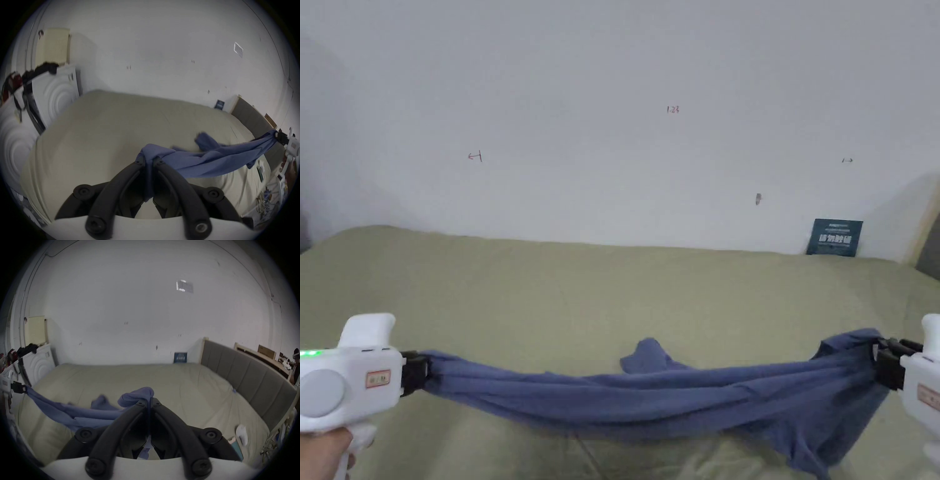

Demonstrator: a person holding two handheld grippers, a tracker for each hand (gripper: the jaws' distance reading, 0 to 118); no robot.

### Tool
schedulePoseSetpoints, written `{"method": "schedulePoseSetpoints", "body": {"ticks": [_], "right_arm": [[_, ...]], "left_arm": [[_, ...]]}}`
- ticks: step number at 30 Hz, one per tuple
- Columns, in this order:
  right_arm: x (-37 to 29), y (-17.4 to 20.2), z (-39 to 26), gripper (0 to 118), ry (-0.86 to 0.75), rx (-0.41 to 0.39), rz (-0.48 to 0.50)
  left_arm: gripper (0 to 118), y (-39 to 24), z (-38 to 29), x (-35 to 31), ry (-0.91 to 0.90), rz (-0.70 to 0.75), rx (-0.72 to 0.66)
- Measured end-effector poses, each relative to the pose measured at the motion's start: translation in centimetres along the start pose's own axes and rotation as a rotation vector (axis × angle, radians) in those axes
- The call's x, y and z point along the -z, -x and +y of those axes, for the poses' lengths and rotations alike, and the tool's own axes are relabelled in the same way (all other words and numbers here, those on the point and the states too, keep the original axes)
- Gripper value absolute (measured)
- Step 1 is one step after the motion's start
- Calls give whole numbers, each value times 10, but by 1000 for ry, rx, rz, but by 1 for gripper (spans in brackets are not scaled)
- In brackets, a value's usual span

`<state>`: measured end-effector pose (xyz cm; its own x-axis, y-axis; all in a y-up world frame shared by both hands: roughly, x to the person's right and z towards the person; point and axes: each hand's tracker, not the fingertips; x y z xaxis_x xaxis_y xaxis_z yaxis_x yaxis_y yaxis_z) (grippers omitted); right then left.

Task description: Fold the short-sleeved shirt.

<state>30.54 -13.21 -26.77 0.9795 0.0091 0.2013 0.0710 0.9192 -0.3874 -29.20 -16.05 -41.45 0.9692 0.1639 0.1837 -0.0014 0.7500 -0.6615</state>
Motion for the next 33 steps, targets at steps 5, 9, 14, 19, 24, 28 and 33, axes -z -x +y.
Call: {"method": "schedulePoseSetpoints", "body": {"ticks": [5,9,14,19,24,28,33], "right_arm": [[-38,2,-112,4,152,28,17],[-34,5,-176,4,309,18,-28],[-27,-5,-192,44,372,107,-25],[-84,26,-134,89,122,123,37],[-143,92,-84,90,-193,43,112],[-164,123,-70,86,-326,58,144],[-166,141,-72,5,-356,-24,80]], "left_arm": [[7,13,-98,-21,199,-3,1],[7,24,-141,-6,314,37,-8],[54,30,-144,-6,272,37,-114],[94,-15,-124,-86,-87,84,-18],[95,-60,-127,-145,-531,24,89],[94,-94,-133,-161,-542,100,180],[3,-85,-134,-154,-520,139,229]]}}
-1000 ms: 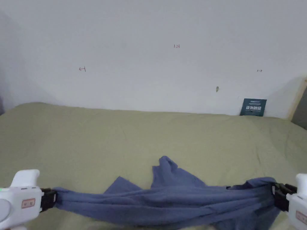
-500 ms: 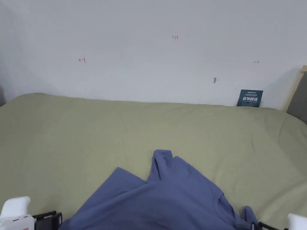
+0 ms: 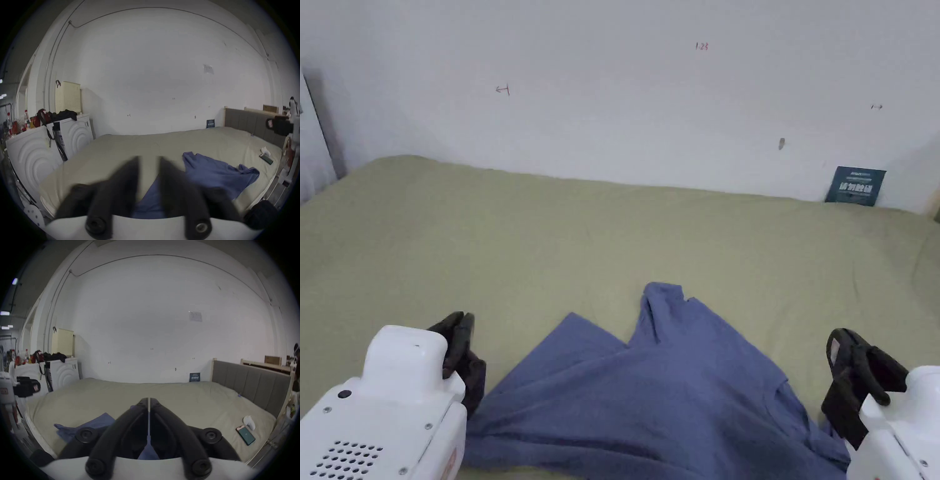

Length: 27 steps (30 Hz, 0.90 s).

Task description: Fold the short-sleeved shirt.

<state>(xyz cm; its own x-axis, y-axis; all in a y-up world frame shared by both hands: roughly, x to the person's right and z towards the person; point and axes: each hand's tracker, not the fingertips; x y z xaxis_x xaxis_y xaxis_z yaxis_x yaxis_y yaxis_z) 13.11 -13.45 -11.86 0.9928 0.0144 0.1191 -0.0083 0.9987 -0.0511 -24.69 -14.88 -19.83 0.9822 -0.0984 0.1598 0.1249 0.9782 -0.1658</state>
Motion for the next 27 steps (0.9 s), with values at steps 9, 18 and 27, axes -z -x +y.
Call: {"method": "schedulePoseSetpoints", "body": {"ticks": [9,18,27], "right_arm": [[9,14,-11,4,63,-13,83],[43,33,-47,5,195,4,114],[69,41,-65,5,284,-19,111]], "left_arm": [[3,83,-22,41,313,-56,-48],[117,126,-101,108,625,-221,-11],[97,138,-163,176,716,-273,-79]]}}
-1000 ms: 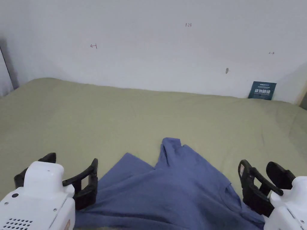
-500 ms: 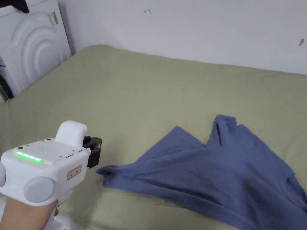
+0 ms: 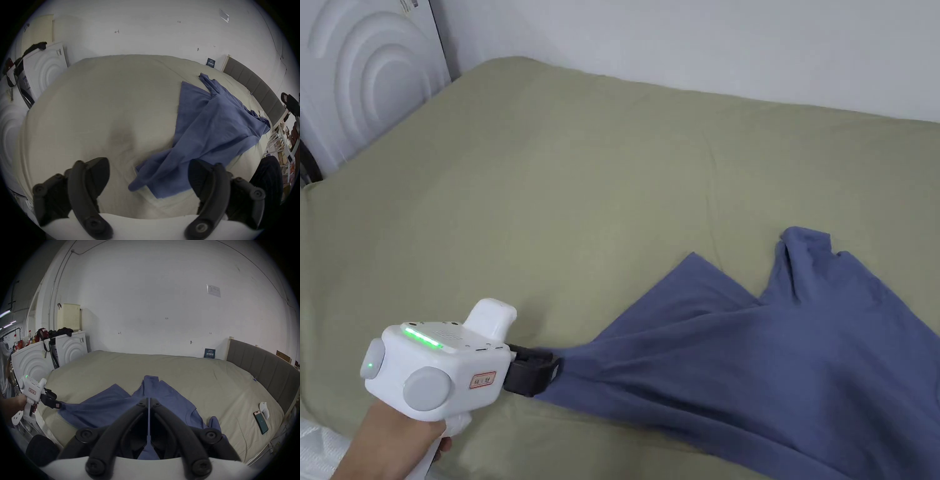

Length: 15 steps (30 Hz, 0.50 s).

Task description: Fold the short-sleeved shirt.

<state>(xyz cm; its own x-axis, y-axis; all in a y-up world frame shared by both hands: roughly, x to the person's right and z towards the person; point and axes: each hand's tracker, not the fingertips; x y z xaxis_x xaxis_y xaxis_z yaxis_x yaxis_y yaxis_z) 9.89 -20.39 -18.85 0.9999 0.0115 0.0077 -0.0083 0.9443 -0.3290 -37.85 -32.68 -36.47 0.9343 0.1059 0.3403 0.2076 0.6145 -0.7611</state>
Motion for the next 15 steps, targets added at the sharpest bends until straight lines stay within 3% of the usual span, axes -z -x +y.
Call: {"method": "schedulePoseSetpoints", "body": {"ticks": [1,4,5,7,11,15], "right_arm": [[1,0,0,5,5,1,-4],[4,-4,0,5,17,14,-9],[5,-4,0,5,19,16,-10],[6,-6,0,5,21,21,-12],[18,-16,2,5,48,25,-16],[66,-43,6,5,130,-33,-36]], "left_arm": [[89,5,-1,5,17,-27,-21],[23,10,-2,11,32,-68,-61],[14,10,-3,12,30,-65,-59],[6,-2,-3,2,19,-77,-70],[3,-2,-3,-7,-13,-82,-115],[3,-17,-2,-27,-61,-47,-122]]}}
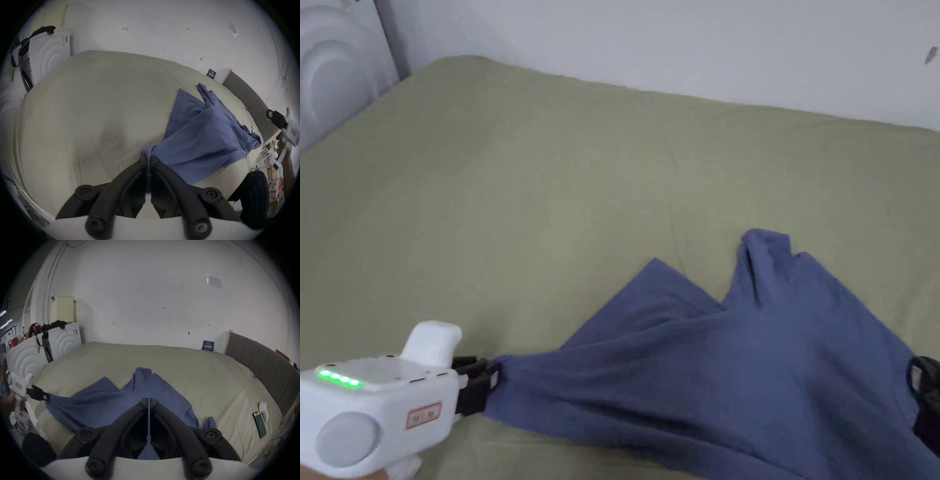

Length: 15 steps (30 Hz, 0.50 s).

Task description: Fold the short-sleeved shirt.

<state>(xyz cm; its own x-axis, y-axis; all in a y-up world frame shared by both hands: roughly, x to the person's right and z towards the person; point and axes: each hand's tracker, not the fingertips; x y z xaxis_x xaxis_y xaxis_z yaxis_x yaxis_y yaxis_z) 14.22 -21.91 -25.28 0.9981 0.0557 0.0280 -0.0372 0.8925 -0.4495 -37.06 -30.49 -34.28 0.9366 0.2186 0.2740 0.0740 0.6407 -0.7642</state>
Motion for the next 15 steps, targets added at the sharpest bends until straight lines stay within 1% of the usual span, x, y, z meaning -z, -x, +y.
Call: {"method": "schedulePoseSetpoints", "body": {"ticks": [2,3,4,6,7,8,9,10,11,12,13,14,15], "right_arm": [[43,-19,10,5,71,-15,4],[67,-29,15,5,90,-13,8],[94,-38,21,5,124,-8,6],[147,-60,31,5,181,3,-6],[173,-68,35,5,219,17,16],[199,-72,39,7,260,11,13],[220,-75,42,17,281,-5,22],[242,-81,41,47,302,-20,51],[262,-83,40,94,349,1,74],[279,-85,38,108,375,25,86],[292,-88,35,107,381,23,79],[302,-88,31,104,402,4,54],[311,-89,24,105,424,-24,34]], "left_arm": [[3,-8,1,-4,-16,16,14],[3,-11,1,-5,-24,18,25],[3,-32,3,-13,-24,26,30],[3,-40,2,-14,-26,40,34],[3,-44,1,-14,-32,46,34],[3,-47,4,-15,-36,46,29],[3,-48,4,-15,-39,50,22],[3,-51,4,-14,-41,54,15],[3,-53,4,-14,-45,61,6],[3,-50,5,-14,-41,60,-4],[3,-51,6,-13,-36,58,-12],[3,-53,7,-13,-39,63,-16],[3,-53,9,-13,-38,62,-18]]}}
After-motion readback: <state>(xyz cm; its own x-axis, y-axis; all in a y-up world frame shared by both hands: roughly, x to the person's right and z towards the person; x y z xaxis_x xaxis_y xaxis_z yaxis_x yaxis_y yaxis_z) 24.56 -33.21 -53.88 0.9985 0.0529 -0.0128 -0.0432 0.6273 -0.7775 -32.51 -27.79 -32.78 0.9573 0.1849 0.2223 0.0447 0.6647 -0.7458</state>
